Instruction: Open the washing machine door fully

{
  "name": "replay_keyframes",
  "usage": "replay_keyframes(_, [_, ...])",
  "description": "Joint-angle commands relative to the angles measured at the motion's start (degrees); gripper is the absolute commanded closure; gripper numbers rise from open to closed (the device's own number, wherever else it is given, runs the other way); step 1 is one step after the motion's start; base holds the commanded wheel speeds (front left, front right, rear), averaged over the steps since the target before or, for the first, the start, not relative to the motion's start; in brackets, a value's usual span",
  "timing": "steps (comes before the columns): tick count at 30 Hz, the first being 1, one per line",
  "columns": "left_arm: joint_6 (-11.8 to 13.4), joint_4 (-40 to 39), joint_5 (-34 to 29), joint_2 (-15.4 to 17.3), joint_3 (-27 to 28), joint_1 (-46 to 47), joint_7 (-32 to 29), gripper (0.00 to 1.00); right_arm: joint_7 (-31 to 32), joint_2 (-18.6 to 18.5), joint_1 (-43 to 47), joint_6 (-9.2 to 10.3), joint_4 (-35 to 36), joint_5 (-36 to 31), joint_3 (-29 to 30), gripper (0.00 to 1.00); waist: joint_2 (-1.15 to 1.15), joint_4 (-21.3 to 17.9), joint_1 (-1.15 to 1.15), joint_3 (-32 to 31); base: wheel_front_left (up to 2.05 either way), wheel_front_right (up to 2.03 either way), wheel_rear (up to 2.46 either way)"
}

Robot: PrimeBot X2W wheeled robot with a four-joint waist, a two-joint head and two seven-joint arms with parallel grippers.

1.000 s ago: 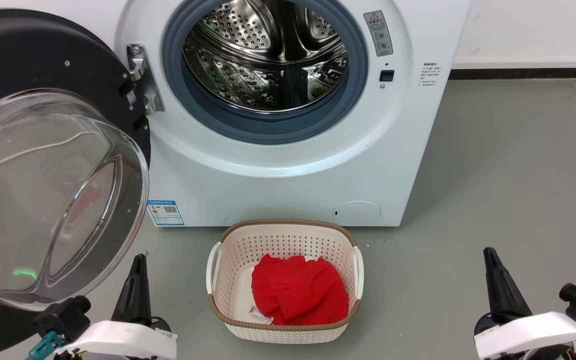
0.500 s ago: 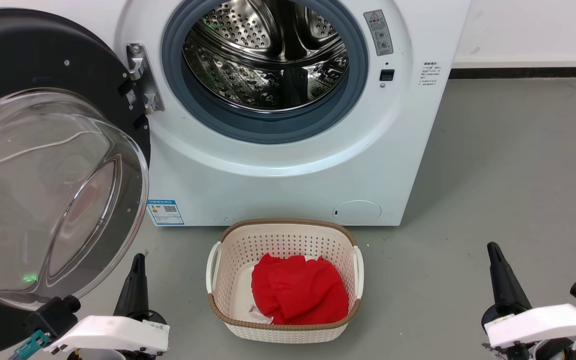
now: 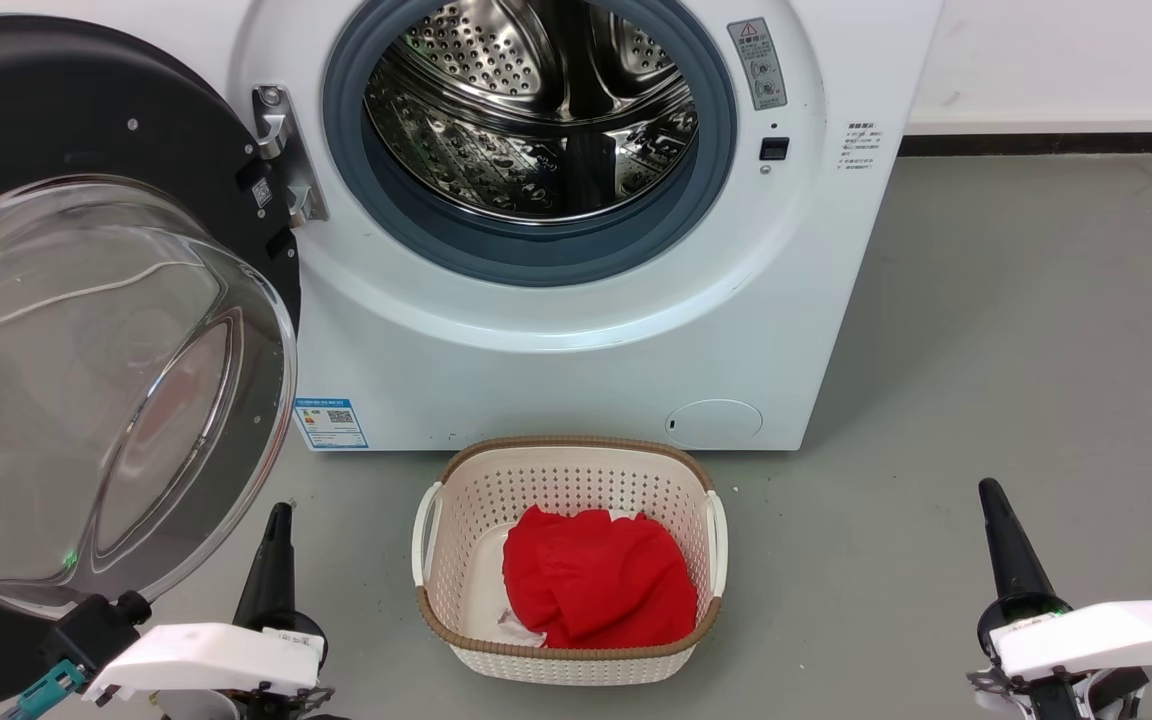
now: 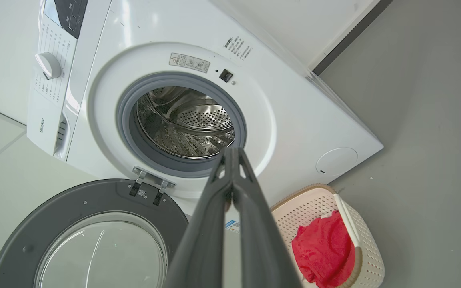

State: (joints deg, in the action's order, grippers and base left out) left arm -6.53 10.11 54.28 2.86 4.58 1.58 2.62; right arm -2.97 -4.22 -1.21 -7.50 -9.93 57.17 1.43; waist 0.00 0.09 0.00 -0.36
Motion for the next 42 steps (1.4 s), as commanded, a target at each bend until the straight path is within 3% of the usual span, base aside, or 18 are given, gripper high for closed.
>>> replay_keyframes(1, [-0.12, -0.32, 1.51, 0.12, 0.30, 1.70, -0.39, 1.00, 0.19, -0.41, -1.38, 0.00, 0.25, 1.49, 0.24, 1.00, 0.00, 0.00, 0.00, 0.01, 0.00, 0.00, 0.00])
replay_keyframes(42, [-0.76, 2.51, 25.62, 0.06, 1.46, 3.98, -6.28, 1.00, 5.36, -0.23, -3.99, 0.00, -2.53, 24.88, 2.19, 1.00, 0.00, -0.05, 0.00, 0.32, 0.00, 0.00, 0.00])
